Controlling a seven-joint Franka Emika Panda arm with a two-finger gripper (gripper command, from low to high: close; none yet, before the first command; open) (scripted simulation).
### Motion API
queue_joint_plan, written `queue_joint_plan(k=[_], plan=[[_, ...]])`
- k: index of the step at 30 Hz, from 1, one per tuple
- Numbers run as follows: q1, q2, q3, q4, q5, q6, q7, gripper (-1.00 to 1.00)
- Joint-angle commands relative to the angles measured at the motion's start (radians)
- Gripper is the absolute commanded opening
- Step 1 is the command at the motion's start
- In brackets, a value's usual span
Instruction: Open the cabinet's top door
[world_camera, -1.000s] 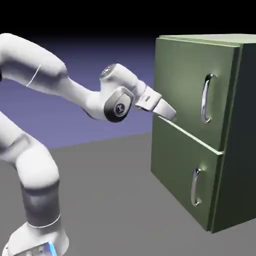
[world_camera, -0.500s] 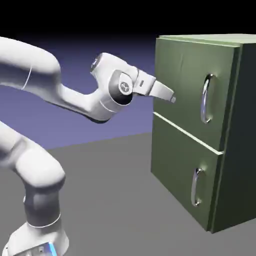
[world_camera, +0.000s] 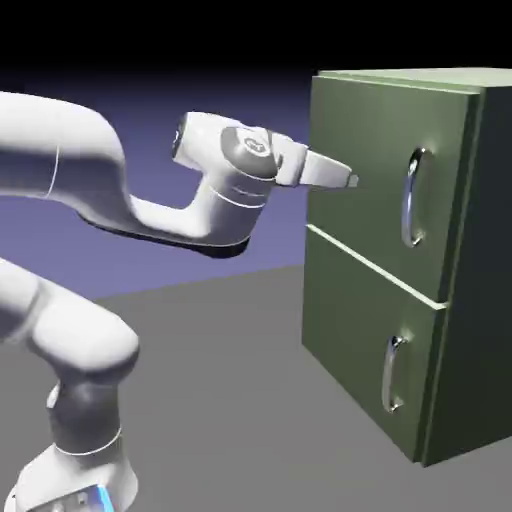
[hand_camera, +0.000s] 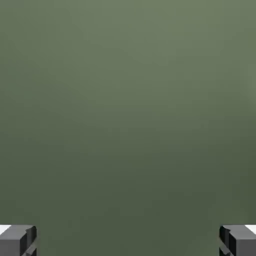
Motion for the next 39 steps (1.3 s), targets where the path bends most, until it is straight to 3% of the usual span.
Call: queue_joint_plan(k=[1, 25, 32, 33, 39], plan=[[0.013, -0.007, -0.015, 0.006, -0.044, -0.002, 0.032, 1.0], [0.316, -0.164, -0.387, 0.156, -1.087, -0.039, 0.802, 1.0], [0.498, -0.099, -0.494, 0.282, -1.129, -0.078, 0.831, 1.0], [0.498, -0.099, -0.494, 0.282, -1.129, -0.078, 0.831, -1.0], [0.317, -0.1, -0.361, 0.14, -1.031, -0.159, 0.812, -1.0]])
